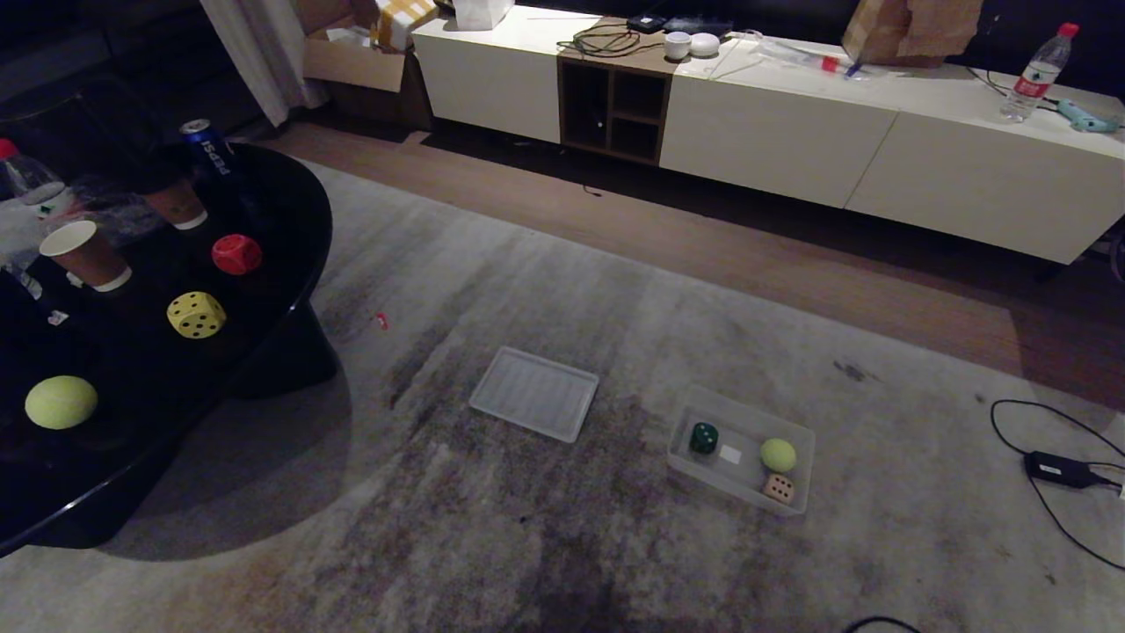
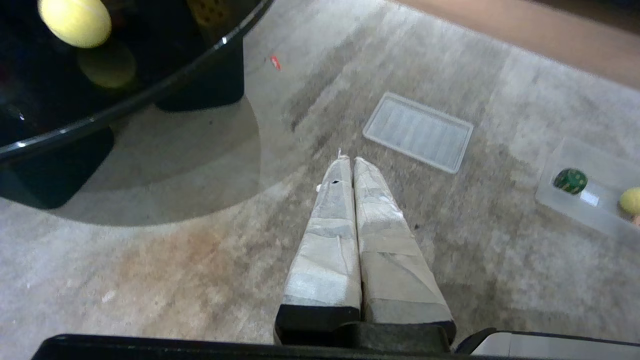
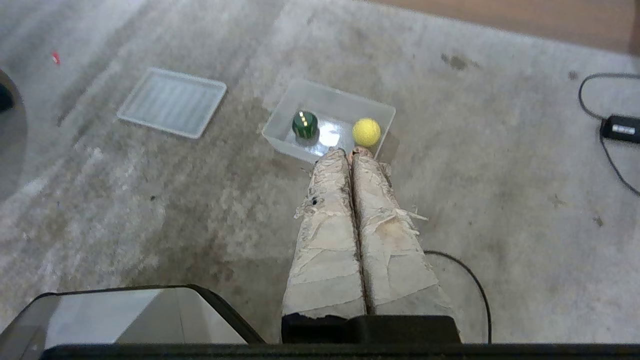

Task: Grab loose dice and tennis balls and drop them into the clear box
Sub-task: Pick up the ball on the table

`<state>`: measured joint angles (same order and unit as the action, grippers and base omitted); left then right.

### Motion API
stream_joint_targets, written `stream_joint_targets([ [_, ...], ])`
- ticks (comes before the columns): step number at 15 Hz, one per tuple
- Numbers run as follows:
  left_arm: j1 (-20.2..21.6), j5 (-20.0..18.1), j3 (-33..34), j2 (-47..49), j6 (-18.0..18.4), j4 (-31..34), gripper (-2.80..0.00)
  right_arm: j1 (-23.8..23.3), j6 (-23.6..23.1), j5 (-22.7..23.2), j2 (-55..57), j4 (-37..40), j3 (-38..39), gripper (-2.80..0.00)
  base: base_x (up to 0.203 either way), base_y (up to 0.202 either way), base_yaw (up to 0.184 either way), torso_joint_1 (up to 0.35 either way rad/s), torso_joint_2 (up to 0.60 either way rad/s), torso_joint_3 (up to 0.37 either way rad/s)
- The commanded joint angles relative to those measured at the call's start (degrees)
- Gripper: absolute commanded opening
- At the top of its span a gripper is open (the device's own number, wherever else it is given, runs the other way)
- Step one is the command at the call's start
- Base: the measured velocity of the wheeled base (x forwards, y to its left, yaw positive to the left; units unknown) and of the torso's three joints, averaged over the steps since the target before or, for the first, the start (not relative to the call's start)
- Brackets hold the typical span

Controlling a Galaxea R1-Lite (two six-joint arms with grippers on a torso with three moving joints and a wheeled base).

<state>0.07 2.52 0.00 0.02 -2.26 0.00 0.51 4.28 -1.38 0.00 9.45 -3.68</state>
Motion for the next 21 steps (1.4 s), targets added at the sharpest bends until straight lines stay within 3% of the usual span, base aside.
stream_joint_targets([
  [1, 0.0, 0.0, 0.1, 0.1, 0.0, 0.0, -2.80, 0.0, 0.0, 0.0, 0.1, 0.0, 0.0, -2.80, 0.000, 0.000, 0.000, 0.002, 0.00, 0.204],
  [14, 0.0, 0.2, 0.1, 0.1, -0.5, 0.0, -2.80, 0.0, 0.0, 0.0, 0.1, 0.0, 0.0, -2.80, 0.000, 0.000, 0.000, 0.003, 0.00, 0.201],
  [21, 0.0, 0.1, 0.1, 0.1, -0.1, 0.0, -2.80, 0.0, 0.1, 0.0, 0.1, 0.1, 0.0, -2.80, 0.000, 0.000, 0.000, 0.001, 0.00, 0.035],
])
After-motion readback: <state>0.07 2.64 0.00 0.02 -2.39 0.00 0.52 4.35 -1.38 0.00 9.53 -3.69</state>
